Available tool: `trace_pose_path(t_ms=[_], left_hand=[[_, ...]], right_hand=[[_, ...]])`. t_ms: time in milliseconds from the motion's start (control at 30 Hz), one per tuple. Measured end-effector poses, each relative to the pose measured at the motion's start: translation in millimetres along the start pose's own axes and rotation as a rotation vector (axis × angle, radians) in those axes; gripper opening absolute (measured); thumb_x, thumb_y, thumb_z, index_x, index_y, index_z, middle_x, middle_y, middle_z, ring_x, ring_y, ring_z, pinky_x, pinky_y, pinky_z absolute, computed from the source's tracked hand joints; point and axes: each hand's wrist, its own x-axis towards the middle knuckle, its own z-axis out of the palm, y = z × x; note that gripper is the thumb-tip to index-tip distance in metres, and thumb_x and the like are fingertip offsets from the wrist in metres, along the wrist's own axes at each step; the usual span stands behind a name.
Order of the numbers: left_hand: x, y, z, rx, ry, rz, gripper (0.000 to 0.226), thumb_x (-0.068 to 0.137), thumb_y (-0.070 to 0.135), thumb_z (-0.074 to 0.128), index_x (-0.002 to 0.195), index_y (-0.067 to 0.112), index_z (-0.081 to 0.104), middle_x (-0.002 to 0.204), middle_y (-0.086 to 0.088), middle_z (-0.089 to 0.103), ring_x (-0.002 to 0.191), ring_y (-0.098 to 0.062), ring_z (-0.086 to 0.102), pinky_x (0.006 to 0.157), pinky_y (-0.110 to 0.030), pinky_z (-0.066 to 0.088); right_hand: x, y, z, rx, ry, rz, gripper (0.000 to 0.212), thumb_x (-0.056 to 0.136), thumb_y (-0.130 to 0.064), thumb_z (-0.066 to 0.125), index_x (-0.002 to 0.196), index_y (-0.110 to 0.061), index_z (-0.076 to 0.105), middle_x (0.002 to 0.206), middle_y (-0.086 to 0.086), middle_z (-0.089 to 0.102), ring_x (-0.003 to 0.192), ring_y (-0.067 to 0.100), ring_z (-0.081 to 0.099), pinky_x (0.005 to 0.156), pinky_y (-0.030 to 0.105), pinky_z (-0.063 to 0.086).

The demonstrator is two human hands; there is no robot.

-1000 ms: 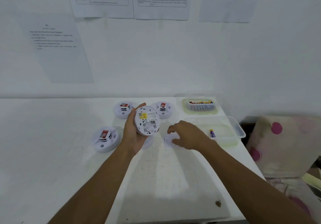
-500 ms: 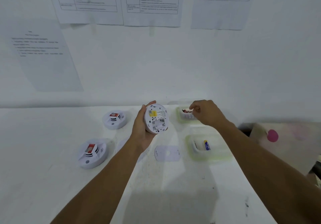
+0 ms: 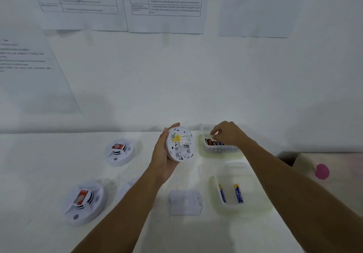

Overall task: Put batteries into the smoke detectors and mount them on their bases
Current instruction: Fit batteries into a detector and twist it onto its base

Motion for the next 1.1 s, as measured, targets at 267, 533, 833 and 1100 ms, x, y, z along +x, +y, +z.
trace_pose_path(t_ms=[267, 533, 833, 1100], left_hand=[[21, -15, -3, 0.004, 0.029, -0.046, 0.048, 0.088, 0.046, 0.048, 0.128, 0.023, 0.061, 0.135, -0.009, 0.06, 0.129, -0.035, 0.051, 0.109, -0.06, 0.035], [29, -20, -2, -0.016, 0.093, -0.065, 0.043, 0.1, 0.043, 0.038, 0.131, 0.022, 0.059, 0.135, -0.011, 0.06, 0.122, -0.034, 0.055, 0.107, -0.059, 0.037], [28, -12, 16, -0.089, 0.107, -0.038, 0.049, 0.099, 0.046, 0.038, 0.138, 0.02, 0.053, 0.135, -0.013, 0.059, 0.123, -0.034, 0.055, 0.109, -0.057, 0.036], [23, -8, 37, -0.152, 0.116, 0.048, 0.05, 0.1, 0.052, 0.033, 0.135, 0.024, 0.054, 0.128, -0.012, 0.063, 0.115, -0.032, 0.059, 0.099, -0.05, 0.045]], right_hand=[[16, 0, 12, -0.052, -0.105, 0.022, 0.01, 0.079, -0.027, 0.071, 0.086, -0.031, 0.076, 0.082, -0.009, 0.067, 0.087, 0.016, 0.066, 0.084, 0.033, 0.055], [6, 2, 9, 0.14, -0.031, -0.036, 0.009, 0.076, -0.013, 0.078, 0.081, -0.019, 0.073, 0.078, -0.005, 0.071, 0.072, 0.008, 0.065, 0.061, 0.014, 0.046], [-50, -33, -12, 0.771, 0.312, -0.075, 0.008, 0.078, -0.012, 0.077, 0.075, -0.014, 0.07, 0.078, 0.004, 0.074, 0.074, 0.023, 0.068, 0.07, 0.032, 0.053], [-76, -65, 50, 0.483, 0.576, -0.124, 0.006, 0.086, -0.022, 0.07, 0.083, -0.017, 0.071, 0.092, -0.005, 0.065, 0.086, 0.008, 0.055, 0.075, 0.019, 0.044]])
